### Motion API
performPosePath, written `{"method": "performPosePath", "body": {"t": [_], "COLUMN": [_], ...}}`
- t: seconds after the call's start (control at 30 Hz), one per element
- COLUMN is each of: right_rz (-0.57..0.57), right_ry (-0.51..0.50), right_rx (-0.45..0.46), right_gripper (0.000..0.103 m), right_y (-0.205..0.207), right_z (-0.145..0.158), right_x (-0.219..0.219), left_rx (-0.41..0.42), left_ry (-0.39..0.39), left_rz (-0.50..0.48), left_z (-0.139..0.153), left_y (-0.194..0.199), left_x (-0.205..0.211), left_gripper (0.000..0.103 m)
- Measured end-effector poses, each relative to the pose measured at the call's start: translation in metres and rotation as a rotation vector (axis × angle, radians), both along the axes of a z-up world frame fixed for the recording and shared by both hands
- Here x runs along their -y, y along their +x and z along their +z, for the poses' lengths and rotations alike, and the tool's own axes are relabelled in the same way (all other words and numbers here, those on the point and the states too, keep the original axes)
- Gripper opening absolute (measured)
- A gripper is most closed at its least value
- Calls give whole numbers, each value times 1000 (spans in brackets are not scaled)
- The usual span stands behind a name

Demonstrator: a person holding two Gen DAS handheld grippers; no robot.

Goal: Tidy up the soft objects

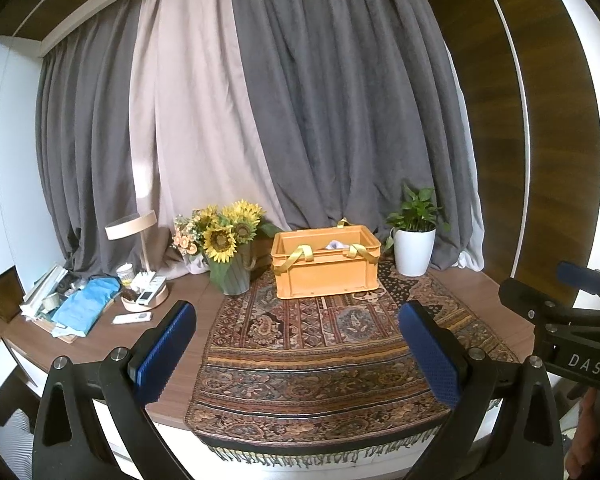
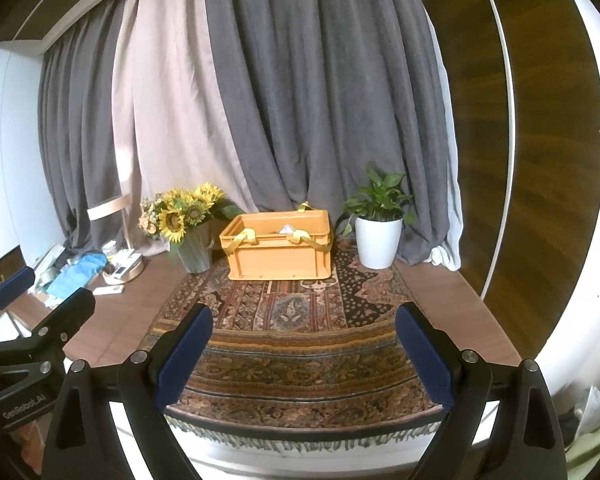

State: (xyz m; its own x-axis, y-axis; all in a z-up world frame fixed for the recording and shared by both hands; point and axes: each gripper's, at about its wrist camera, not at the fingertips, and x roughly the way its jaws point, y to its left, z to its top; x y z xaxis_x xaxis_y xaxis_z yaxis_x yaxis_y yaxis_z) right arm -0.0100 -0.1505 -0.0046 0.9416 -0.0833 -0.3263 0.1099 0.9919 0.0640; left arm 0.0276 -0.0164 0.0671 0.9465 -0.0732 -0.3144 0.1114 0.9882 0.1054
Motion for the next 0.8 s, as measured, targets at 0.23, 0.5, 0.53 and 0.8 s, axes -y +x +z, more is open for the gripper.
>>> {"method": "performPosePath", "body": {"t": [0.23,0.5,0.53,0.8], "right_rz": [4,2,1,-11], "right_ry": [-3,-8,-8,-8], "right_rx": [-2,-5,-4,-5], "right_gripper": [94,94,94,94], "right_y": [1,3,3,0], "right_z": [0,0,0,-2], "right_x": [1,1,1,2], "left_rx": [-1,-3,-2,-6], "left_ry": [-2,-9,-9,-17], "left_rz": [0,-7,-9,-26], "left_z": [0,0,0,-1], "left_y": [1,2,2,2], "left_x": [-1,-3,-3,-3], "left_gripper": [103,103,103,103]}}
